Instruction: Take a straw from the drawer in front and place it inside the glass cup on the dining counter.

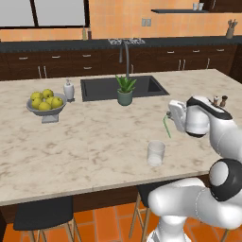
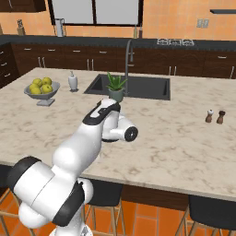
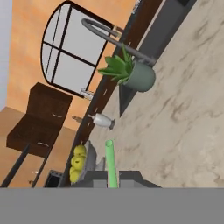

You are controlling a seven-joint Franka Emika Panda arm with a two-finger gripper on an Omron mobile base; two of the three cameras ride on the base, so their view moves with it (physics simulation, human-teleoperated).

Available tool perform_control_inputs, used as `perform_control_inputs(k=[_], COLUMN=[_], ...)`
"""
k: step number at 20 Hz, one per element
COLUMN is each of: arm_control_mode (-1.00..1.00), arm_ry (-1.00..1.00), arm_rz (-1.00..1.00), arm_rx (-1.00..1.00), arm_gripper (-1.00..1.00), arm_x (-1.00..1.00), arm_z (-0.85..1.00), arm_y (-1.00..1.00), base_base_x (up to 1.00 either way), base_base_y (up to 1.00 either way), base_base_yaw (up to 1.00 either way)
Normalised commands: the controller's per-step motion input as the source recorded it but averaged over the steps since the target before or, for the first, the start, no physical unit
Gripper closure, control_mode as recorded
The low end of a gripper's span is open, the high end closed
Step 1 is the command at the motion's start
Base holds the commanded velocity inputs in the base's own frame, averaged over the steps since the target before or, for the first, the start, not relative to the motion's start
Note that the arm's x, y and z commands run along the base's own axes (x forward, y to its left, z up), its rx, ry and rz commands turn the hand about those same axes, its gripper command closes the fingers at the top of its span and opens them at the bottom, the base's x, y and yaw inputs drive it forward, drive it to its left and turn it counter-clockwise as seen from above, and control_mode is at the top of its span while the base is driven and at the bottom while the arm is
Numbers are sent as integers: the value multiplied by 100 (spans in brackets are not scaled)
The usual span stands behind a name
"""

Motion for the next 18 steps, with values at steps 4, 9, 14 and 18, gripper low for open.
perform_control_inputs(k=[4, 9, 14, 18], arm_control_mode=[-100, -100, -100, -100], arm_ry=[1, 0, 0, 0], arm_rz=[19, 17, 7, 0], arm_rx=[12, 8, 8, 3], arm_gripper=[100, 100, 100, 100], arm_x=[31, 10, 4, 1], arm_z=[1, 1, 4, -1], arm_y=[21, -4, -4, 30], base_base_x=[0, 0, 0, 0], base_base_y=[0, 0, 0, 0], base_base_yaw=[0, 0, 0, 0])
